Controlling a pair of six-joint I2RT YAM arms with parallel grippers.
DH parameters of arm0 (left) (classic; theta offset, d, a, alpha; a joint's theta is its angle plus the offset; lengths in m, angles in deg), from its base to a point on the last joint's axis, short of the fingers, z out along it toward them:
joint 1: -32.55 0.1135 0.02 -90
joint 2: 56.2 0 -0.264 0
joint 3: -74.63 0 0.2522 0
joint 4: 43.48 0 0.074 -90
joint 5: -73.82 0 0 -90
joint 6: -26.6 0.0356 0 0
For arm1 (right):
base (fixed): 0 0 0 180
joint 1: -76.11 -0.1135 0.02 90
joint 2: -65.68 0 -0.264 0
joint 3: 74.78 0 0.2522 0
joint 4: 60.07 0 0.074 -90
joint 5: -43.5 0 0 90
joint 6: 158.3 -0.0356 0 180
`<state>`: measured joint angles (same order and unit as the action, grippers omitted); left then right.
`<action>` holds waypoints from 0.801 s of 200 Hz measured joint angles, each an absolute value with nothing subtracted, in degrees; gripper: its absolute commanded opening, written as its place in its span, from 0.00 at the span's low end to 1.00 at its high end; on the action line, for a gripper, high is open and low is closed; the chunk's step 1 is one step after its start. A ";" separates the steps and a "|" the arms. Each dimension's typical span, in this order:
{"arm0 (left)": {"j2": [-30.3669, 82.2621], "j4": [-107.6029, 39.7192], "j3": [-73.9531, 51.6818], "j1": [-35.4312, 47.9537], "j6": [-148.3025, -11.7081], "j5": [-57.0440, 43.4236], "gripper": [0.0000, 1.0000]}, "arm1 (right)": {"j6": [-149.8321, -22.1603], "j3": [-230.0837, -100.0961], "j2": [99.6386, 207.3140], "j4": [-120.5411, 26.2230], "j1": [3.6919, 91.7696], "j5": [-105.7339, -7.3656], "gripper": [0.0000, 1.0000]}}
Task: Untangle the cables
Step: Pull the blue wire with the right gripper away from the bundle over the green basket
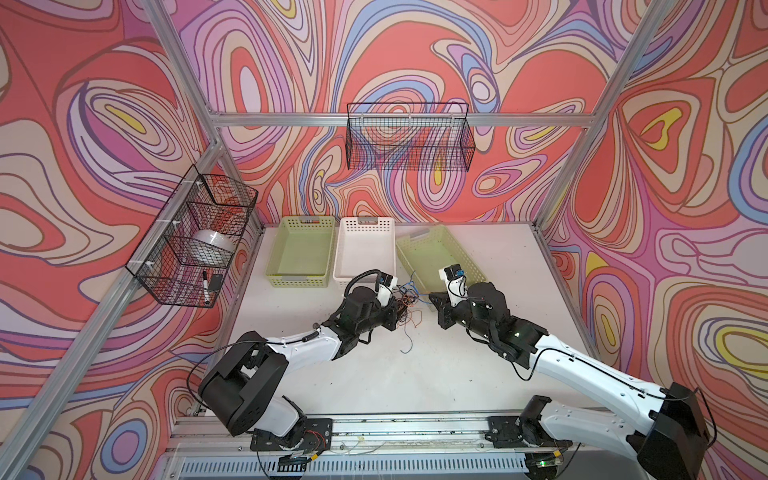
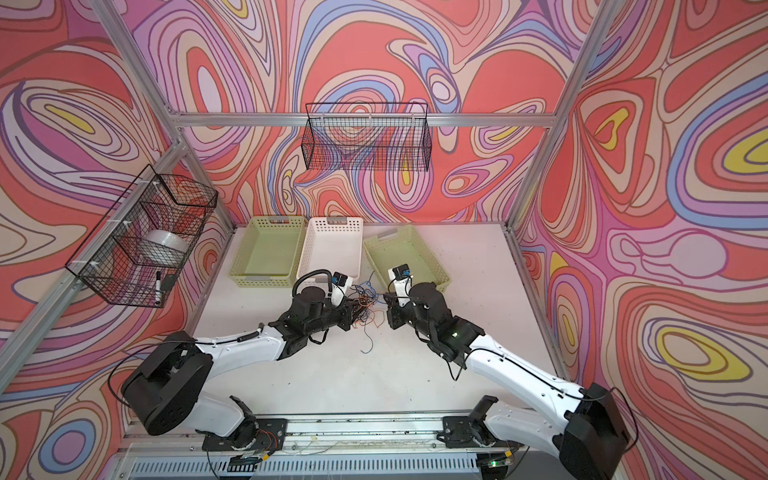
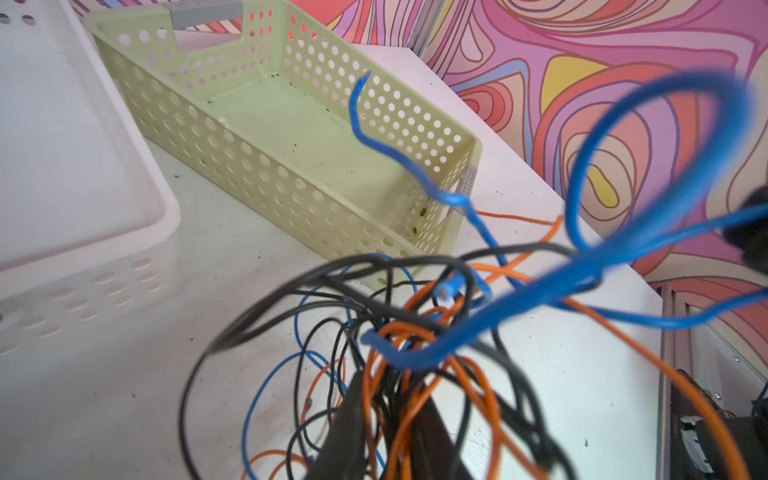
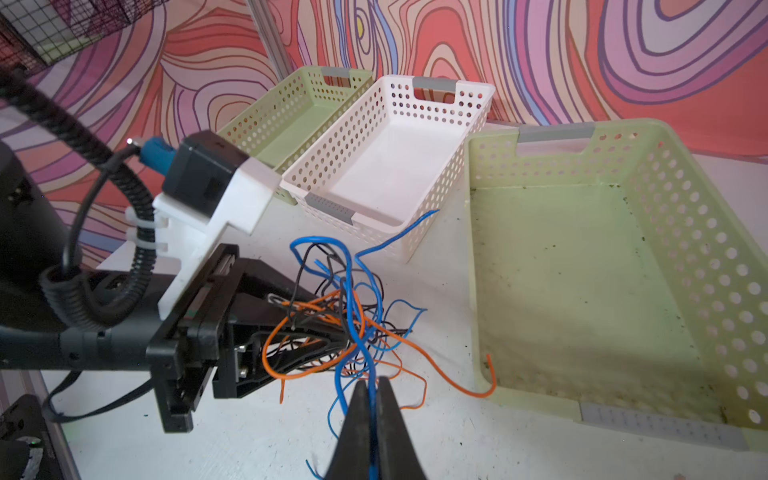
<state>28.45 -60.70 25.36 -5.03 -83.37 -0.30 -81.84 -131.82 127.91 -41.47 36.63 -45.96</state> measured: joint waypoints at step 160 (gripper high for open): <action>16.64 -39.90 26.15 0.06 -76.59 -7.27 0.00 | -79.63 -139.54 118.43 -24.44 55.93 -49.20 0.00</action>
<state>16.64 -39.90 26.15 0.06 -76.59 -7.27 -79.63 -139.54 118.43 -24.44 55.93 -49.20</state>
